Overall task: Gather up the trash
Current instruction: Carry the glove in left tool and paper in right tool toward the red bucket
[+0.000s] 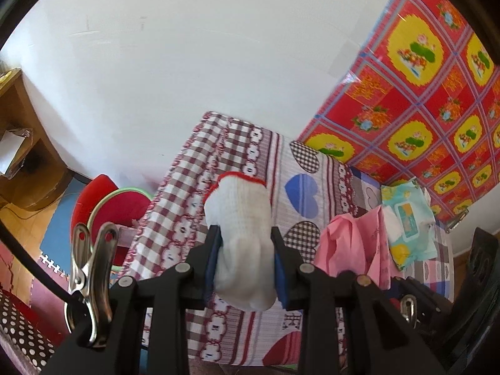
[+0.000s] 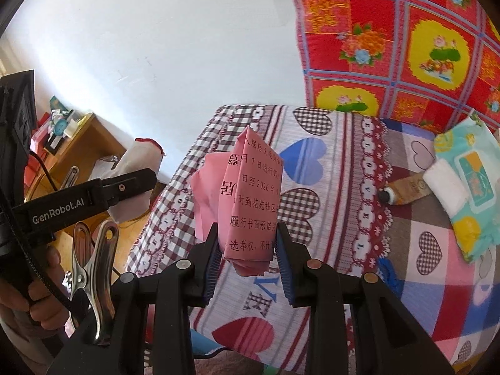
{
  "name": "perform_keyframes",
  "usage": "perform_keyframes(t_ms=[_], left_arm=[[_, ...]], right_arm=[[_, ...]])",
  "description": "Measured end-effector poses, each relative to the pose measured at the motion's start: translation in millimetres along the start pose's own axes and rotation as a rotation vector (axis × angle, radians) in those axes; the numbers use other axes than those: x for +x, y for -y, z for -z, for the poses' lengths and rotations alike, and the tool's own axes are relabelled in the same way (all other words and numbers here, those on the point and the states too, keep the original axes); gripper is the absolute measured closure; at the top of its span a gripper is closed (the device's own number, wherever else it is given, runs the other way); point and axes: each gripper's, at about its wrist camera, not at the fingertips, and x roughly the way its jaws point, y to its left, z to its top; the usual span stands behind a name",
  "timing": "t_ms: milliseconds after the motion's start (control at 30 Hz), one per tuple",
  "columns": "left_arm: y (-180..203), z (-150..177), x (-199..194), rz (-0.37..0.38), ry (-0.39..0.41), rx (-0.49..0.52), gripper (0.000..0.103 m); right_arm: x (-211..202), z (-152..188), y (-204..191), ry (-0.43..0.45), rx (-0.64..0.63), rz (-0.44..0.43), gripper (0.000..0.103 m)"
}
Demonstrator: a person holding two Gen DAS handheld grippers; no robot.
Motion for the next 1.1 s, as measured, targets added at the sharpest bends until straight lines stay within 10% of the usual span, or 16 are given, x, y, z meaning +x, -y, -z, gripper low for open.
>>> perform_keyframes(t_ms=[1100], left_arm=[[-163,-9,7,-0.145,-0.004,-0.167,0.071]], right_arm=[[70,-31,-115,-0.096,-0.203,-0.071,0.069]])
